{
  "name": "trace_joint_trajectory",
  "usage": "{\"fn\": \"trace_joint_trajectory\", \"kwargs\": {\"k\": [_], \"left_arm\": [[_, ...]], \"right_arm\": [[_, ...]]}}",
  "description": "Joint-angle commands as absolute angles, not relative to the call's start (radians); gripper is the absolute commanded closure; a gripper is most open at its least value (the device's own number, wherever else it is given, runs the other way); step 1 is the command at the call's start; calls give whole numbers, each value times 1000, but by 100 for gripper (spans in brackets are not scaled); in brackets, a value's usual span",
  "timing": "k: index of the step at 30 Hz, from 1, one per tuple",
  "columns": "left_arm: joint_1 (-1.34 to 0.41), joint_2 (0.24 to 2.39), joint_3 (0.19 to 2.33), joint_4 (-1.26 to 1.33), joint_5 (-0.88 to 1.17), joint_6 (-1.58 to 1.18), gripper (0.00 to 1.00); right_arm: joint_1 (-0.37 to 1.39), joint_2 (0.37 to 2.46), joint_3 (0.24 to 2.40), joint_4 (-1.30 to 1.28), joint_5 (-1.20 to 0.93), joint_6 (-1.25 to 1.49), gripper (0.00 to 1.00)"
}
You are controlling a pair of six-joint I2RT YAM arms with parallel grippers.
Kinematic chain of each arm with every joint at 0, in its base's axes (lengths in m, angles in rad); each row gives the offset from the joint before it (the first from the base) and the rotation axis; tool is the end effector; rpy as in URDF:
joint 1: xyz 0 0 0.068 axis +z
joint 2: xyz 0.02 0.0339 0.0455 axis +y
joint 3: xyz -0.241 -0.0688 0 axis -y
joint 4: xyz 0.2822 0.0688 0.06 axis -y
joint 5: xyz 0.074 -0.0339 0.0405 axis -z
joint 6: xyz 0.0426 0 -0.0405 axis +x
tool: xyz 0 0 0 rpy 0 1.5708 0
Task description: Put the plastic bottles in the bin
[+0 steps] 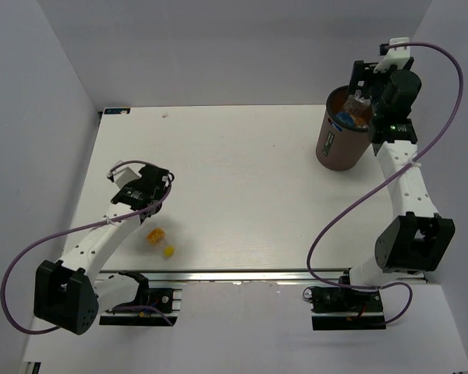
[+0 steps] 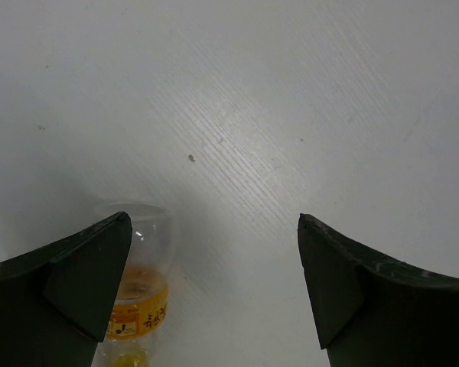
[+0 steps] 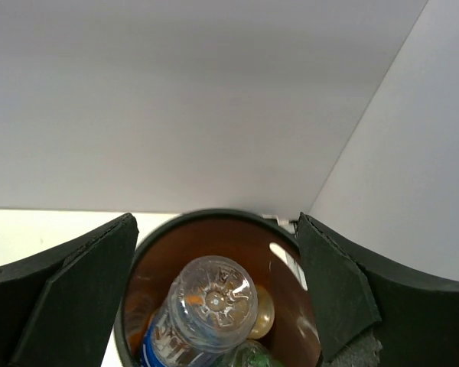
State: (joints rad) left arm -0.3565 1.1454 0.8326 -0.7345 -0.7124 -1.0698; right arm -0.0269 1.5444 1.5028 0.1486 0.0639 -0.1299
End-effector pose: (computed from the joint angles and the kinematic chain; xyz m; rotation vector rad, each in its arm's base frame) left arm 0.2540 -0.0649 0.2113 -1.0117 2.0628 0.2426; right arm 0.4137 -0.0139 0.4151 -0.0234 1.4662 -0.1745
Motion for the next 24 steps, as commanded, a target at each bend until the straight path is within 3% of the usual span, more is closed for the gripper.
{"fn": "trace_joint_trajectory", "kwargs": {"k": [1, 6, 12, 21, 23, 24], "left_arm": [[-331, 1144, 805, -765, -684, -1084, 2], [-310, 1135, 750, -816, -634, -1104, 2], [-310, 1131, 632, -661, -496, -1072, 2], [-308, 1195, 597, -612, -492, -1043, 2], [-307, 1209, 594, -581, -476, -1026, 7], [-308, 1218, 597, -580, -472, -1022, 16]], "right_arm": [[-32, 1473, 1552, 172, 17, -112, 11], [-32, 1468, 1575, 112, -17, -92, 11], [-32, 1456, 1562, 88, -138, -40, 11], [-32, 1407, 1494, 78, -242, -6, 11], [-32, 1398, 1470, 80, -277, 40, 11], [-32, 1391, 1460, 80, -316, 47, 11]]}}
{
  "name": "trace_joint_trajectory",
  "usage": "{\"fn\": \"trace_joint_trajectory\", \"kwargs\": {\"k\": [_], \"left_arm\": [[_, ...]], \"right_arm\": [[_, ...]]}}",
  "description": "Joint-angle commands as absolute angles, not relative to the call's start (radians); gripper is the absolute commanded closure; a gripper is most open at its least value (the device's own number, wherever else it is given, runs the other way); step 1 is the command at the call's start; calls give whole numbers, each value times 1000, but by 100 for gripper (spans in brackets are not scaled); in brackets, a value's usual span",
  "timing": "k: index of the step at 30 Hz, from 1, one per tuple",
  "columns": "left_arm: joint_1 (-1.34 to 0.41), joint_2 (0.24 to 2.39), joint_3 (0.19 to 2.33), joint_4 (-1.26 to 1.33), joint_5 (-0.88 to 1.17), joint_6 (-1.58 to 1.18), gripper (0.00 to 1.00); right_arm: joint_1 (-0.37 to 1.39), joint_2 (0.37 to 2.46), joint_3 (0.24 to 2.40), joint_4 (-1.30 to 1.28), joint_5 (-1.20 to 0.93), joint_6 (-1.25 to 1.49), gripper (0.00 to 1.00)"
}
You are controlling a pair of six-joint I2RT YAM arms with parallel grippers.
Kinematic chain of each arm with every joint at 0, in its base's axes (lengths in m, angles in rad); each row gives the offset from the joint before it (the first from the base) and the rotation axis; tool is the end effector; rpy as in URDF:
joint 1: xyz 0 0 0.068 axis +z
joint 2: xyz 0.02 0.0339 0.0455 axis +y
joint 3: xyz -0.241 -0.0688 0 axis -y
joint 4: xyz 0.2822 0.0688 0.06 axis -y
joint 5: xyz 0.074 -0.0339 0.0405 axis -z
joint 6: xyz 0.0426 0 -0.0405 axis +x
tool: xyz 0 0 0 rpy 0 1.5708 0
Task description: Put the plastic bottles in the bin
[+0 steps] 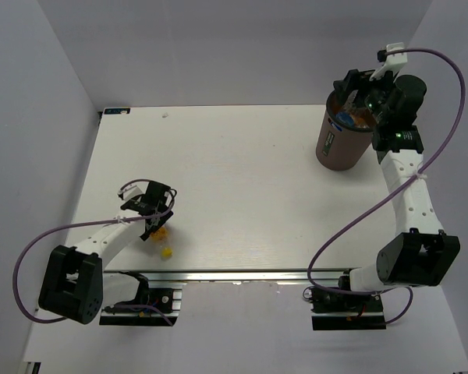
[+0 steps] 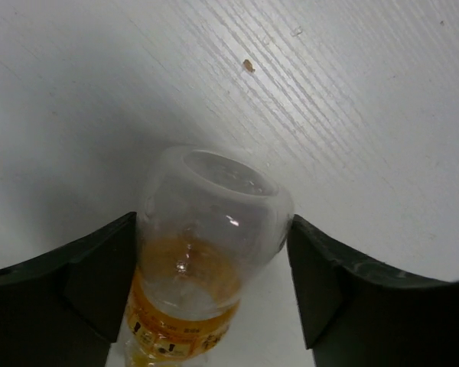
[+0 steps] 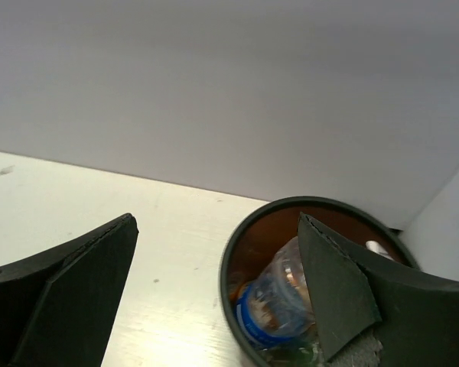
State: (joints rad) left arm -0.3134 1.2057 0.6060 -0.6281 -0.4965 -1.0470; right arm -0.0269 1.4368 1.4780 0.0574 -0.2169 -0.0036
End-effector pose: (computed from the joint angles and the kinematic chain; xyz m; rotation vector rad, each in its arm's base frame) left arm 0.2329 -0.0541 0.1239 -1.0229 2.3492 0.2256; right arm 0.3824 -0.0011 0.4353 -0.1590 1.4674 0.1349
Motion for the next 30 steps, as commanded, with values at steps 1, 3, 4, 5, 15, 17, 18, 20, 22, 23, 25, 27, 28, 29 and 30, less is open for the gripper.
{"fn": "trace_joint_trajectory", "kwargs": {"k": [1, 3, 4, 5, 15, 17, 18, 20, 22, 23, 25, 27, 28, 29, 30], "left_arm": [[-307, 1227, 601, -575, -468, -1016, 21], [-308, 1227, 607, -572, -460, -1006, 31], [-307, 1217, 607, -566, -459, -1005, 34], [-307, 1212, 606, -563, -457, -1005, 37], [-308, 1098, 696, -385, -359, -924, 58], [-308, 1088, 726, -264, -283, -905, 59], [-310, 1080, 727, -211, -252, -908, 60], [-311, 1084, 736, -51, -148, -920, 61], [-319, 1115, 778, 70, -69, -928, 62], [-325, 1127, 797, 89, -61, -928, 63], [-356, 1155, 831, 138, -61, -927, 64], [-380, 1166, 850, 216, -61, -928, 63], [-411, 1173, 850, 250, -58, -922, 63], [-425, 1177, 851, 277, -54, -919, 63], [-437, 1181, 853, 326, -48, -916, 63]], "right_arm": [[-32, 1388, 1447, 78, -336, 58, 11], [-32, 1376, 1436, 64, -368, 67, 11], [-32, 1371, 1431, 61, -374, 69, 11], [-32, 1362, 1414, 61, -380, 81, 11], [41, 1275, 1321, 24, -784, 147, 11], [103, 1261, 1287, 47, -827, 143, 11], [129, 1255, 1266, 49, -844, 132, 11], [202, 1265, 1250, 48, -844, 132, 11], [268, 1285, 1238, 66, -853, 146, 11], [282, 1299, 1236, 77, -862, 158, 11], [299, 1347, 1255, 98, -917, 223, 11], [305, 1385, 1258, 146, -949, 276, 11], [310, 1391, 1247, 165, -951, 308, 11], [317, 1402, 1243, 205, -943, 314, 11], [339, 1407, 1239, 216, -940, 314, 11]]}}
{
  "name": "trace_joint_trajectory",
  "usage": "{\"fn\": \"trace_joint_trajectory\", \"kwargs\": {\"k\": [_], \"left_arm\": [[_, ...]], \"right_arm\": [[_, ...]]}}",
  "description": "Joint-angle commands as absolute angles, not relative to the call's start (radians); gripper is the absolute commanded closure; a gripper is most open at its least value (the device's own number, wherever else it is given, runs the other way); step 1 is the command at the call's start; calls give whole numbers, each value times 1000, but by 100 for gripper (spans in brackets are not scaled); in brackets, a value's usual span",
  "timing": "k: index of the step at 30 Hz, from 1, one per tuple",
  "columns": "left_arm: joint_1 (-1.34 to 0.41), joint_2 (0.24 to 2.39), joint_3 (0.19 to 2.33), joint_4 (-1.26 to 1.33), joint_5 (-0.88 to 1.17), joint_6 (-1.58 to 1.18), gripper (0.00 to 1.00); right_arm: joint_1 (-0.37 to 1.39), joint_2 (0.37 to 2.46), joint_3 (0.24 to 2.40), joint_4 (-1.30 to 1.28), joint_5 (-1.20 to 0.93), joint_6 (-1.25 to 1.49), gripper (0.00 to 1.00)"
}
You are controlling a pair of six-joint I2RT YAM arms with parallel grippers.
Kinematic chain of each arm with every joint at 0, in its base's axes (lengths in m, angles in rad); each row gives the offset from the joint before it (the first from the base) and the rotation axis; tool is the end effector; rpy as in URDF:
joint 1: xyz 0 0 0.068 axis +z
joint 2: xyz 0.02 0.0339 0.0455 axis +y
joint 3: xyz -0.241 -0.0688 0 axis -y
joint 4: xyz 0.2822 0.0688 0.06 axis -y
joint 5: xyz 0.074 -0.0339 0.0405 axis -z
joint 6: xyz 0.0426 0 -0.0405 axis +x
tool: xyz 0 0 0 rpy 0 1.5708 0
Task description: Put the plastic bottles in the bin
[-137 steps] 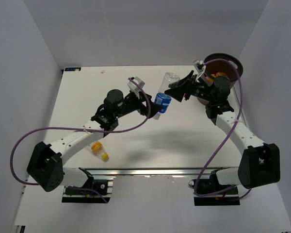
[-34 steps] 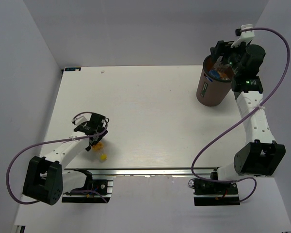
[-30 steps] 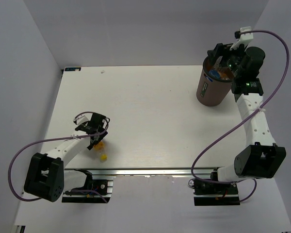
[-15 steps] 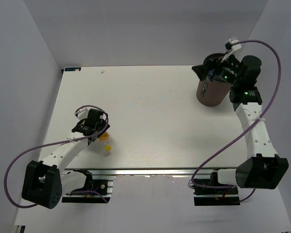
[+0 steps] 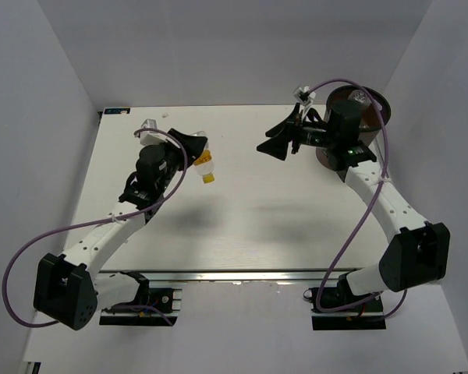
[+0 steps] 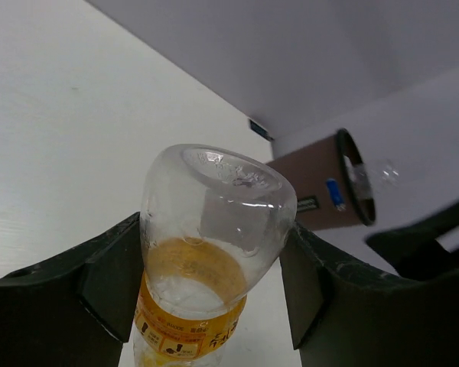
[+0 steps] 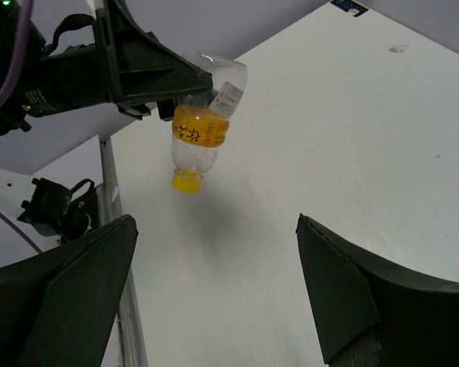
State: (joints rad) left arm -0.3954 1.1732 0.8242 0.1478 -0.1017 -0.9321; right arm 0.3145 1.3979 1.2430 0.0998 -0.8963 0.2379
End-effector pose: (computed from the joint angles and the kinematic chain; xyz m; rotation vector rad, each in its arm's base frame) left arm 0.3029 -0.1217 0.2723 -0.5656 1.7664 -0.8580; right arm 0.3388 0.1452 0.3611 -0.7769 1.5475 1.1358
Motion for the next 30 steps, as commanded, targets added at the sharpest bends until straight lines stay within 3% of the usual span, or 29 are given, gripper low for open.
{"fn": "trace_joint_trajectory", "kwargs": {"k": [1, 13, 27, 30], "left_arm": [[-457, 1186, 853, 350, -41, -904, 62], [-497, 1249, 798, 639, 208, -952, 62], [-511, 1298, 730, 851, 279, -1032, 63], [-511, 1301, 732, 851, 284, -1028, 63]], "right_arm": [[348, 1411, 1238, 224, -937, 316, 11], [452, 1474, 1178, 294, -913, 271, 11], [558, 1563, 1201, 386, -893, 324, 11], [569, 1577, 1212, 402, -891, 345, 15]]}}
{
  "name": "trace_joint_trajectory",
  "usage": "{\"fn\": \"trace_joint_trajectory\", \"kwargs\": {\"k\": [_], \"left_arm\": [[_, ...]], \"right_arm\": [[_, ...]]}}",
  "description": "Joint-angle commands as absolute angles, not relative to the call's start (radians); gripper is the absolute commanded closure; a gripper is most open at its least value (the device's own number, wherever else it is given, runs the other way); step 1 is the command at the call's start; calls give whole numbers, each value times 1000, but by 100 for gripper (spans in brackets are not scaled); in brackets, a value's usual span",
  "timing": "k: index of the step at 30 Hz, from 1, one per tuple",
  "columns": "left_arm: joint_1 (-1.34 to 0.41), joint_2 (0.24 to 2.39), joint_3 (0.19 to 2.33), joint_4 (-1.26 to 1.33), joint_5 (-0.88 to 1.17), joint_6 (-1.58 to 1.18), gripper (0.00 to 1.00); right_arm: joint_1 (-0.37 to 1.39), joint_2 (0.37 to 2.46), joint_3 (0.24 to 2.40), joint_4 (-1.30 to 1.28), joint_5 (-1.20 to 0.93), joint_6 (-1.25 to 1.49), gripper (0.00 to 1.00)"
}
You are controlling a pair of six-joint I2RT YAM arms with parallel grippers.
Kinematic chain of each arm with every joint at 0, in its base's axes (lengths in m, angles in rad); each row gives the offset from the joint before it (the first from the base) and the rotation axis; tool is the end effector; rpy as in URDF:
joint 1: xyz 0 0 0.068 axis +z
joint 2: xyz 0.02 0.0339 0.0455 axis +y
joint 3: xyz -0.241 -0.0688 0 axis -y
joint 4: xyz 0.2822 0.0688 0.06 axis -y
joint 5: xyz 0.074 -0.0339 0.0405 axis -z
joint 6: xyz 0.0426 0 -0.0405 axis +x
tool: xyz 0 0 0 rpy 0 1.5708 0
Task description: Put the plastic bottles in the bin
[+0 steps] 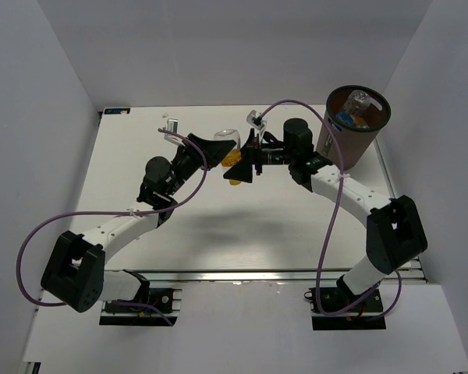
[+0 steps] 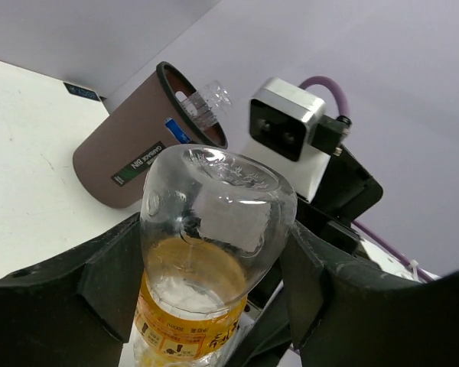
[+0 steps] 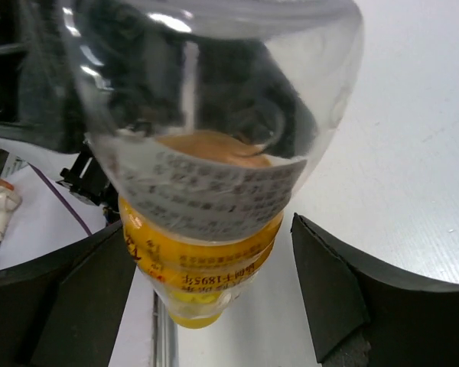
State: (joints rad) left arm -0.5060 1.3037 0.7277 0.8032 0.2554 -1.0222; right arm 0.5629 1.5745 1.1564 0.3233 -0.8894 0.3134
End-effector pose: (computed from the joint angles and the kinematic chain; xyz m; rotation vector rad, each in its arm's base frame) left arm 0.2904 -0.1732 0.2685 -0.1476 1.5013 -1.4339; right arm 0.3236 0.2433 0.2852 -0.9303 1.5744 1.3714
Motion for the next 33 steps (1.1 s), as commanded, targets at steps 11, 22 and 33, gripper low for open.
{"fn": "trace_joint_trajectory", "kwargs": {"k": [11, 22, 33], "left_arm": [[-511, 1295, 726, 808, 262, -992, 63], [-511, 1270, 761, 706, 232, -925, 2], [-509, 1094, 816, 332, -96, -772, 2]], "right_arm": [[574, 1566, 1178, 577, -885, 474, 30], [569, 1551, 1155, 574, -877, 486, 75], [457, 1532, 1230, 307, -749, 376, 78]]}}
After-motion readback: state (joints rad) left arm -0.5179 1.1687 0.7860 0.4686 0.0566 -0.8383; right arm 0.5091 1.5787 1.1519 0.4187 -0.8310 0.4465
